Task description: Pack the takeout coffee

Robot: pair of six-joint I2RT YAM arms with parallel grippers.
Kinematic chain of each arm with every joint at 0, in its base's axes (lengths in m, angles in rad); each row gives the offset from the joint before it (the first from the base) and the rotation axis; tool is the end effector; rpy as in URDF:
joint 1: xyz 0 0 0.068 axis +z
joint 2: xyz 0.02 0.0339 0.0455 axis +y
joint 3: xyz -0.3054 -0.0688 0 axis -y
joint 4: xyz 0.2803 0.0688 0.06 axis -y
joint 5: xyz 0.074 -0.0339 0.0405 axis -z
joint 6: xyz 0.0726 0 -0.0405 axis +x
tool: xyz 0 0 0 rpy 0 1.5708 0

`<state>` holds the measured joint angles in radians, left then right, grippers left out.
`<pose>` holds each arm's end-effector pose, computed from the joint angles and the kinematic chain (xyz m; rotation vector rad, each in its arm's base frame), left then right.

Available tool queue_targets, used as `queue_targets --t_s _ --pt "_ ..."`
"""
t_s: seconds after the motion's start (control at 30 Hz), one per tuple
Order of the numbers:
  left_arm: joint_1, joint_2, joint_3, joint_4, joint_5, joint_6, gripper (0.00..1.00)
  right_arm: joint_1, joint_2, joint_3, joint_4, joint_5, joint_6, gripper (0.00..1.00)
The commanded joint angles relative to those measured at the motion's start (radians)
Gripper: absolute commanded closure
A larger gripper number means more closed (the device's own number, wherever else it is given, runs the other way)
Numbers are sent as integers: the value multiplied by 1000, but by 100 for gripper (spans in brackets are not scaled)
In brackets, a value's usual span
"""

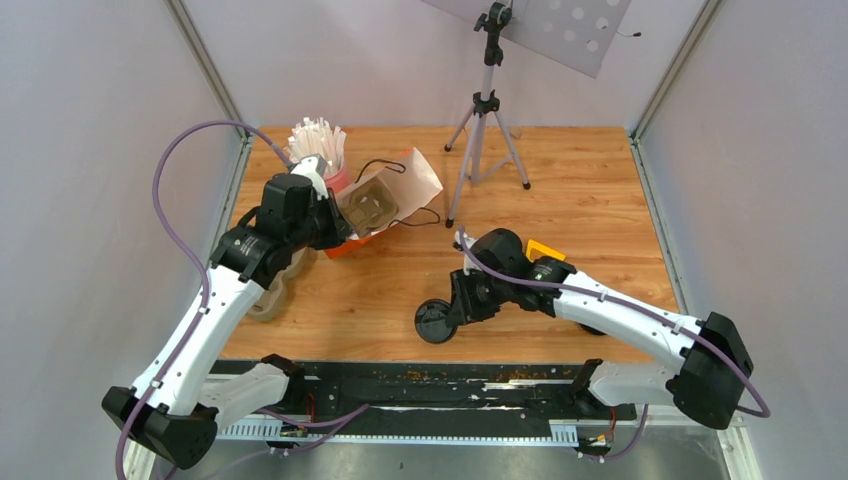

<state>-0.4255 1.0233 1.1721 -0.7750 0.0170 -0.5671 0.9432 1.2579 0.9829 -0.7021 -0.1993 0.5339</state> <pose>0.2255 -0.1035 0.3892 -0.1499 2.2515 -0.5658 0.1606 0.2458 0.2654 -0.6370 2.6579 0.7645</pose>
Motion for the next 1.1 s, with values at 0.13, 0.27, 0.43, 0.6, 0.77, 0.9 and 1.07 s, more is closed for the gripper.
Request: queue_targets --t_s 0.13,0.27,0.43,0.6,0.77,0.9,1.07 --pt "-1 14 73 -10 -15 32 100 -225 -71 -268 268 -355 223 78" --pt "-1 15 70 -10 -15 32 100 -268 -63 -301 244 -365 253 79" --pt "-1 12 64 -19 4 24 100 -299 -61 -253 175 -329 239 63" --pt "-1 4 56 -22 40 7 100 -324 -65 -133 35 -265 180 40" --pt "-1 9 68 -36 84 -7 100 -322 -75 63 -94 -169 3 36" --pt "-1 1 69 -25 96 -36 100 -286 -59 118 -65 -140 -241 25" --pt "1 -8 59 -6 103 -76 100 -255 -28 160 -63 -32 -374 18"
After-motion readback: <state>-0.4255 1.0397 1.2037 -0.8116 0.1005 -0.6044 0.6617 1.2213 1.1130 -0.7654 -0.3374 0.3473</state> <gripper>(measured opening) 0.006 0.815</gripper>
